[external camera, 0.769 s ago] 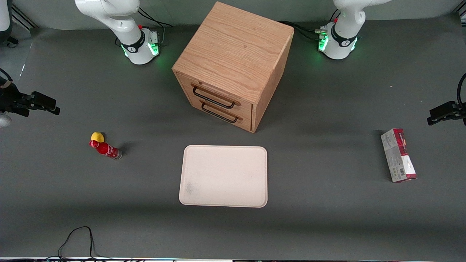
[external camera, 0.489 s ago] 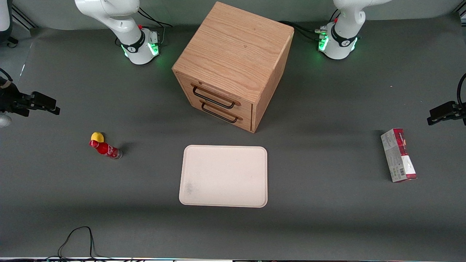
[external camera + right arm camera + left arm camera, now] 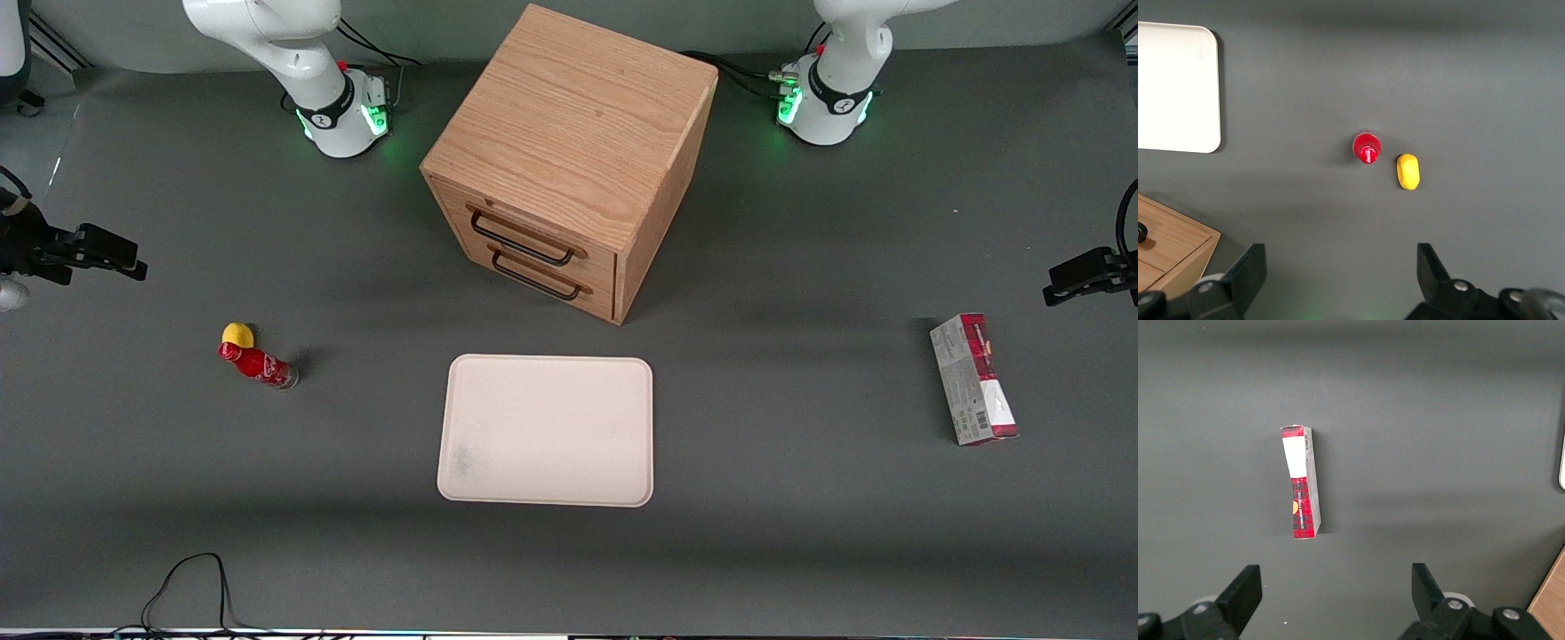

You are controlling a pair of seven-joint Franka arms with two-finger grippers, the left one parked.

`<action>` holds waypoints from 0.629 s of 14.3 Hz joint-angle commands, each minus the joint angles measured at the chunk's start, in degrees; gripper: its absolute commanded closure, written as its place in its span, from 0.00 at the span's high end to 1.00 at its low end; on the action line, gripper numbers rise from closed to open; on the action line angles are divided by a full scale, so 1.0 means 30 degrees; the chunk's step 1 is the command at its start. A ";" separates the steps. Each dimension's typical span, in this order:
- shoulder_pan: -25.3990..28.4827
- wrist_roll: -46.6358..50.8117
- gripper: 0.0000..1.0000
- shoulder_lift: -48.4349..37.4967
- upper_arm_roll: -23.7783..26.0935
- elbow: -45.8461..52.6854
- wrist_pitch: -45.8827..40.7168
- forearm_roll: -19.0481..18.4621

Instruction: Place coke bottle on tray

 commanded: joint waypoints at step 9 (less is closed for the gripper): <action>0.0148 -0.1791 1.00 -0.0512 -0.1128 -0.0491 0.0076 -0.0588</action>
